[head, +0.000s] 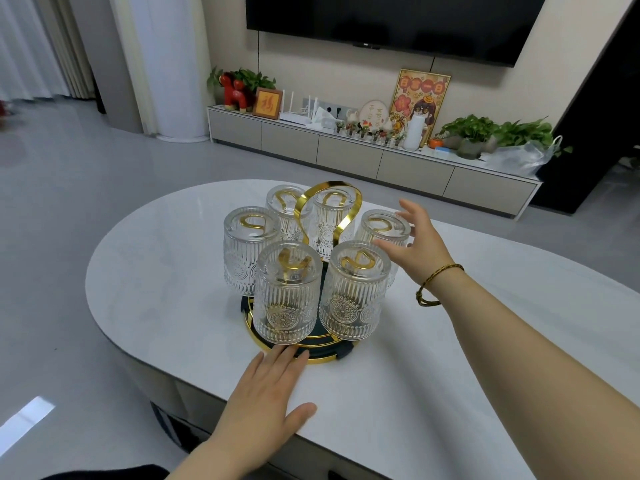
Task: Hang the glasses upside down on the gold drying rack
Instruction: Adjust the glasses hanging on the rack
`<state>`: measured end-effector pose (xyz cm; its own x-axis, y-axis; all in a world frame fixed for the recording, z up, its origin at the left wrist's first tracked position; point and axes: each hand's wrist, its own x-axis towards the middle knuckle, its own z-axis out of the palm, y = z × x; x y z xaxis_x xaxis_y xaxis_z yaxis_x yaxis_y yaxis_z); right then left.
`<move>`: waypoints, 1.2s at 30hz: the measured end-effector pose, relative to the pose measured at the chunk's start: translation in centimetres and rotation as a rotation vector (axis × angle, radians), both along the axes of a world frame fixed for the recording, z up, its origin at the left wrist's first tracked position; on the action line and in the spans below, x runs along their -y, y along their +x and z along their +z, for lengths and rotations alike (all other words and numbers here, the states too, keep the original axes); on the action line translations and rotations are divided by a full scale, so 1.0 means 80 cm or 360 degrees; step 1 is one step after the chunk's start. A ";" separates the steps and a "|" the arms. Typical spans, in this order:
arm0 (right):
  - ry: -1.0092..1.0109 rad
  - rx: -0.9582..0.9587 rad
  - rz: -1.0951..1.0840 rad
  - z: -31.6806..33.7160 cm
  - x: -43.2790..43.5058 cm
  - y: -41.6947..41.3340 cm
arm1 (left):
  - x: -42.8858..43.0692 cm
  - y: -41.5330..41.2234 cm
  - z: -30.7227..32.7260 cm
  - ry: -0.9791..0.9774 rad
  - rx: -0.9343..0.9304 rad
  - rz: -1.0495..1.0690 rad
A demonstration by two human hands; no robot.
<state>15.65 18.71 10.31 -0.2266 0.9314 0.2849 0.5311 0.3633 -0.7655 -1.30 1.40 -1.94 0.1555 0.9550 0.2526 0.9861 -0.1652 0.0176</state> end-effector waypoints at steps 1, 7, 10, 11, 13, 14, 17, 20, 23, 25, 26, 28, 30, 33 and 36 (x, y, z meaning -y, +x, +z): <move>-0.0011 0.0004 0.0008 0.001 0.000 0.000 | 0.001 -0.003 -0.002 0.0009 0.0024 0.0010; -0.0121 0.0102 0.0103 0.017 -0.001 0.016 | 0.007 -0.026 0.000 0.0057 0.0111 -0.0003; -0.0035 0.0198 0.0081 0.036 -0.002 0.023 | 0.013 -0.044 0.009 0.0042 0.0177 0.0025; 0.0011 0.0215 0.0042 0.044 -0.003 0.022 | 0.013 -0.051 0.011 -0.0027 0.0251 0.0043; 0.0064 0.0210 -0.0028 0.063 -0.008 0.016 | 0.006 -0.066 0.010 -0.0106 0.0429 0.0104; 0.0072 0.0203 -0.0040 0.073 -0.011 0.011 | 0.002 -0.074 0.011 -0.0044 0.0502 0.0103; 0.0069 0.0275 0.0008 0.100 -0.024 -0.012 | -0.016 -0.090 0.015 -0.0118 0.0609 0.0128; 0.0008 0.0483 0.0112 0.119 -0.040 -0.039 | -0.035 -0.103 0.013 -0.0220 0.0592 0.0084; -0.0186 0.0682 0.0224 0.127 -0.058 -0.062 | -0.047 -0.107 0.018 -0.0153 0.0688 0.0022; -0.0356 0.0794 0.0300 0.127 -0.069 -0.077 | -0.053 -0.111 0.029 -0.0004 0.0693 -0.0107; -0.0436 0.0844 0.0323 0.126 -0.074 -0.084 | -0.053 -0.113 0.032 0.0025 0.0697 -0.0148; -0.0553 0.0946 0.0329 0.123 -0.086 -0.098 | -0.059 -0.117 0.026 0.0000 0.0569 -0.0112; -0.0646 0.1077 0.0319 0.118 -0.096 -0.110 | -0.065 -0.121 0.013 -0.0141 0.0571 -0.0082; -0.0791 0.1267 0.0335 0.110 -0.109 -0.123 | -0.065 -0.133 0.011 -0.0326 0.0357 -0.0070; -0.0875 0.1477 0.0377 0.102 -0.117 -0.131 | -0.070 -0.137 0.003 -0.0287 0.0234 -0.0055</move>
<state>5.18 28.10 18.44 -0.3275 0.7836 -0.5279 0.9448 0.2643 -0.1938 -12.27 7.01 -1.73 0.1630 0.9815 0.1009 0.9646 -0.1800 0.1928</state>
